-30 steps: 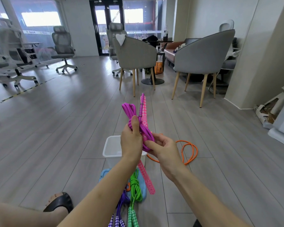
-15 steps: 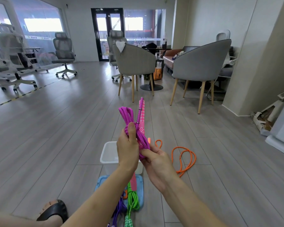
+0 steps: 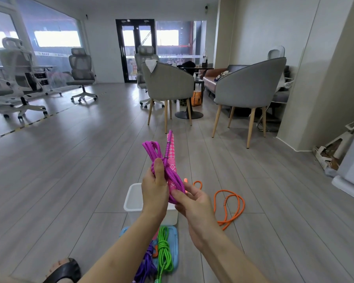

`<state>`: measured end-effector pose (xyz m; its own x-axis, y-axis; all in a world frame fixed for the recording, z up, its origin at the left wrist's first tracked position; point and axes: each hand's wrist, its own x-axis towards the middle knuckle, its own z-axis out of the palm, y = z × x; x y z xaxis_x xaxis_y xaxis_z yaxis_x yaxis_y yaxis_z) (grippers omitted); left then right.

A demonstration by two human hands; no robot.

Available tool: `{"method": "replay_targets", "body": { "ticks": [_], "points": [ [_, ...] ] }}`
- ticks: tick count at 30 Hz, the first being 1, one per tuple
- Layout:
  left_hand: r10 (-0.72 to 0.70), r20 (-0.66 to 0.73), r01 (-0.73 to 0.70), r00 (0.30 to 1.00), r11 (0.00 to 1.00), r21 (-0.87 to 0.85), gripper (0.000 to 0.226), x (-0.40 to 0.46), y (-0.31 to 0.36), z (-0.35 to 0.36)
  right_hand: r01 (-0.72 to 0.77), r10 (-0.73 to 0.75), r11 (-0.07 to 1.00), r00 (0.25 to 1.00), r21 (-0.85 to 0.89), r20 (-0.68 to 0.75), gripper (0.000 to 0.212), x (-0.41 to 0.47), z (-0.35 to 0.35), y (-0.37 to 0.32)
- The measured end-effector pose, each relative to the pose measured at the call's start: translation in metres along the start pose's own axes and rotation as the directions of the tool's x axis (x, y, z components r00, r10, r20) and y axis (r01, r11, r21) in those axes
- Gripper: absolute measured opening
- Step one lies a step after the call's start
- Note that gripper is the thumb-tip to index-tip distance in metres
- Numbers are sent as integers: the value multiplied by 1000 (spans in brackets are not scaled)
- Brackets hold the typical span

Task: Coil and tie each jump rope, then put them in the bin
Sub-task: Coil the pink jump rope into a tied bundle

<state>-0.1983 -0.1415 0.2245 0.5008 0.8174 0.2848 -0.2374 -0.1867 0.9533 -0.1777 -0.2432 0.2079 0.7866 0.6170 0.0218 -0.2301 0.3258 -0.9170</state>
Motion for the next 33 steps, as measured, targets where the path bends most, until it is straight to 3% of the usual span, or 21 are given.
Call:
{"method": "replay_targets", "body": {
  "ticks": [5, 14, 22, 24, 28, 33],
  "points": [
    [-62, 69, 70, 996, 992, -109, 59, 2, 1, 0, 86, -85, 996, 995, -27, 59, 29, 3, -4, 1],
    [-252, 180, 283, 951, 943, -175, 71, 1, 17, 8, 246, -222, 931, 968, -270, 119, 43, 4, -9, -8],
    [-354, 103, 365, 930, 923, -123, 85, -5, 19, 8, 375, -343, 773, 925, -512, 161, 53, -3, -9, -3],
    [-326, 99, 335, 940, 937, -98, 93, -7, 21, 5, 372, -329, 781, 928, -501, 176, 52, -4, -9, -5],
    [-264, 118, 269, 957, 963, -24, 103, -8, 23, 0, 284, -235, 900, 955, -330, 181, 46, -5, -8, -13],
    [-341, 179, 345, 923, 939, 11, 88, 2, 29, -4, 292, -222, 895, 947, -338, 232, 39, 0, -15, -32]
  ]
}}
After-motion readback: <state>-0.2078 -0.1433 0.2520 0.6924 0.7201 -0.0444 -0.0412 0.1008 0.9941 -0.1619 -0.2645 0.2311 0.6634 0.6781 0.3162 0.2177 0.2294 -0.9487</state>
